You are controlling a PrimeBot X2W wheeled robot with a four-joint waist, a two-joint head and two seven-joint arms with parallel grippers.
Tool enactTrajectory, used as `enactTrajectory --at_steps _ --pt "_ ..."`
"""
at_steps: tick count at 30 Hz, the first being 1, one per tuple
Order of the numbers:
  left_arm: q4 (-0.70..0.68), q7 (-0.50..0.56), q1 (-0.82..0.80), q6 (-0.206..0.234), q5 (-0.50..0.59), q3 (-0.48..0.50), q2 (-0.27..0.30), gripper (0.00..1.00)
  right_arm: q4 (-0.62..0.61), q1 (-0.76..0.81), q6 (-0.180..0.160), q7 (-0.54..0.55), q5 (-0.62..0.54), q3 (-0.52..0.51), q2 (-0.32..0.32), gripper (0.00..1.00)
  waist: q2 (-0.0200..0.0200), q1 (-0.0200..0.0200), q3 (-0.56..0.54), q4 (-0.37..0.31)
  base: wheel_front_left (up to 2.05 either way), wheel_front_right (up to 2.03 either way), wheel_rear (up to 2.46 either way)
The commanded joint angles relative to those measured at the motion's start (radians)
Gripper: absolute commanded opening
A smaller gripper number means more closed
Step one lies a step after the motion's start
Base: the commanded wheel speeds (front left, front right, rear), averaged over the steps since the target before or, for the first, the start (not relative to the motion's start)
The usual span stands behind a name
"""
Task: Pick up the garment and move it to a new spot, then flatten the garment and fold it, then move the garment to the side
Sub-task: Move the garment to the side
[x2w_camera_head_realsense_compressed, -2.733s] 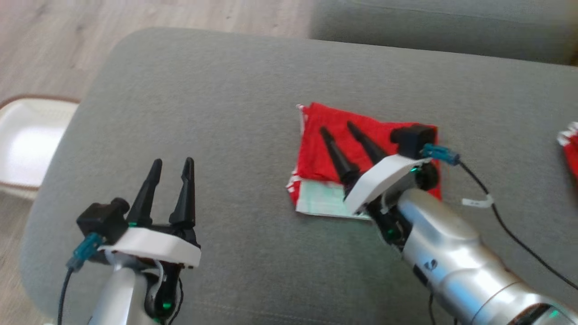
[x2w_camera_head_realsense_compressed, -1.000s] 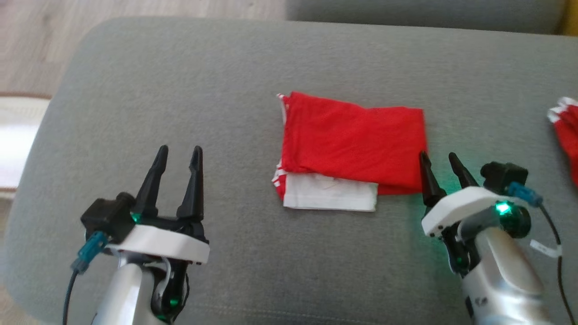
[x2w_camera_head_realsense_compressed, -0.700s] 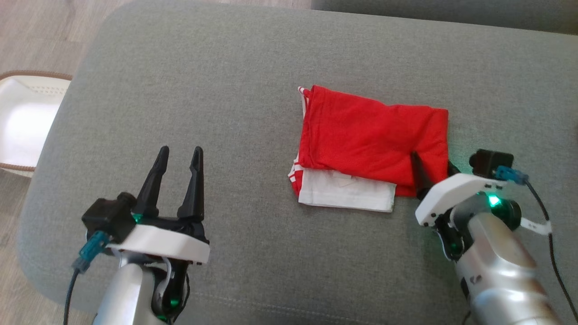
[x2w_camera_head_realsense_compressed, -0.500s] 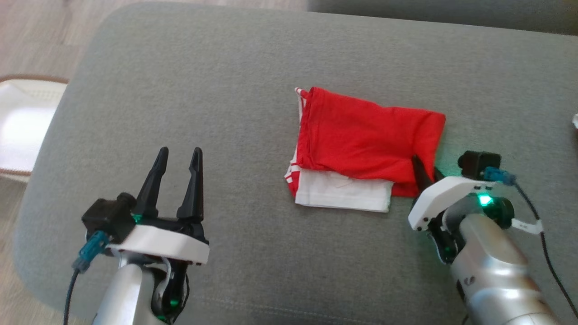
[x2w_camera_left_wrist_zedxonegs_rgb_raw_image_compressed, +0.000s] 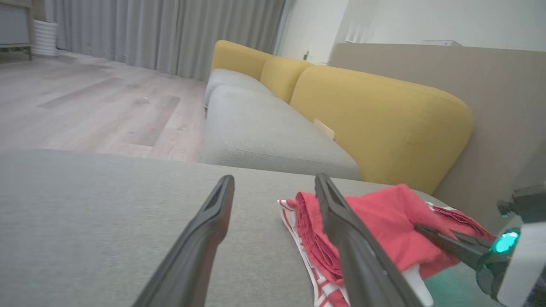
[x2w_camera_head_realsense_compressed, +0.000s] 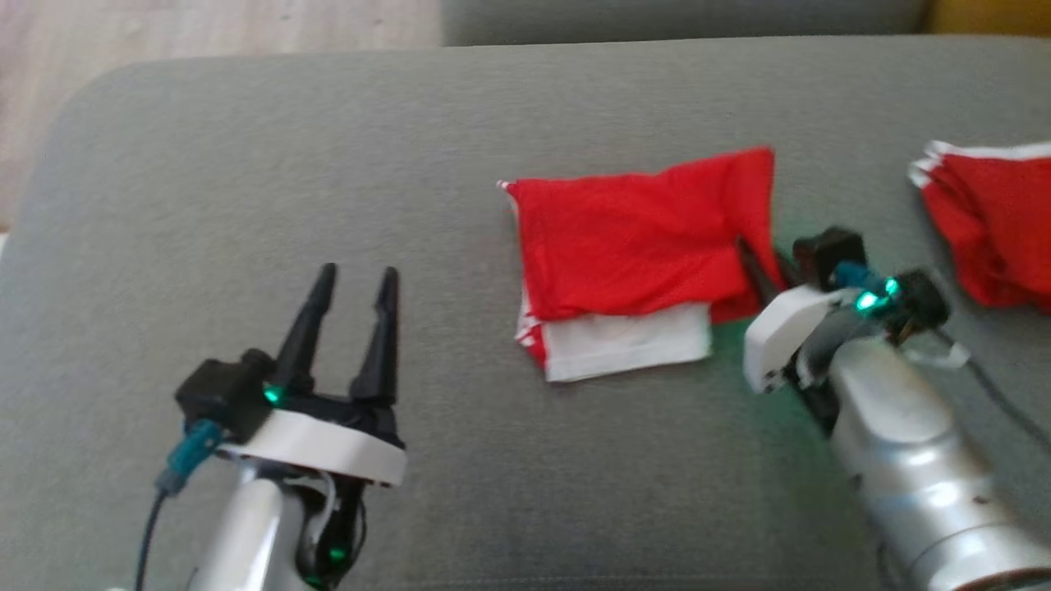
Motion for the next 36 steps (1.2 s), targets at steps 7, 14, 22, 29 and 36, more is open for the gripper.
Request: enactTrajectory --at_steps 7,14,22,29,36 --pt "-0.061 -0.005 -0.053 0.009 -0.013 -0.053 0.006 1.0 -0.133 -0.088 -0.001 0.073 -0.041 0.099 -0.175 0.0 0.0 0.0 0.029 -0.114 0.0 0.0 0.0" --pt "-0.066 -0.005 -0.105 -0.004 0.011 -0.123 0.006 1.0 -0.217 -0.164 -0.001 0.153 0.039 0.086 -0.418 0.0 0.0 0.0 0.12 -0.129 0.0 0.0 0.0" --pt "-0.055 -0.005 -0.137 -0.017 0.023 -0.11 0.006 1.0 -0.218 -0.185 -0.001 0.221 -0.011 -0.069 -0.558 0.0 0.0 0.0 0.186 -0.093 0.0 0.0 0.0" --pt "-0.052 -0.005 -0.142 -0.023 0.025 -0.099 0.006 1.0 -0.209 -0.147 -0.001 0.273 -0.097 -0.159 -0.588 0.0 0.0 0.0 0.209 -0.077 0.0 0.0 0.0" --pt "-0.048 -0.005 -0.144 -0.028 0.029 -0.084 0.006 1.0 -0.256 -0.096 -0.001 0.322 -0.173 -0.164 -0.575 0.0 0.0 0.0 0.218 -0.077 0.0 0.0 0.0"
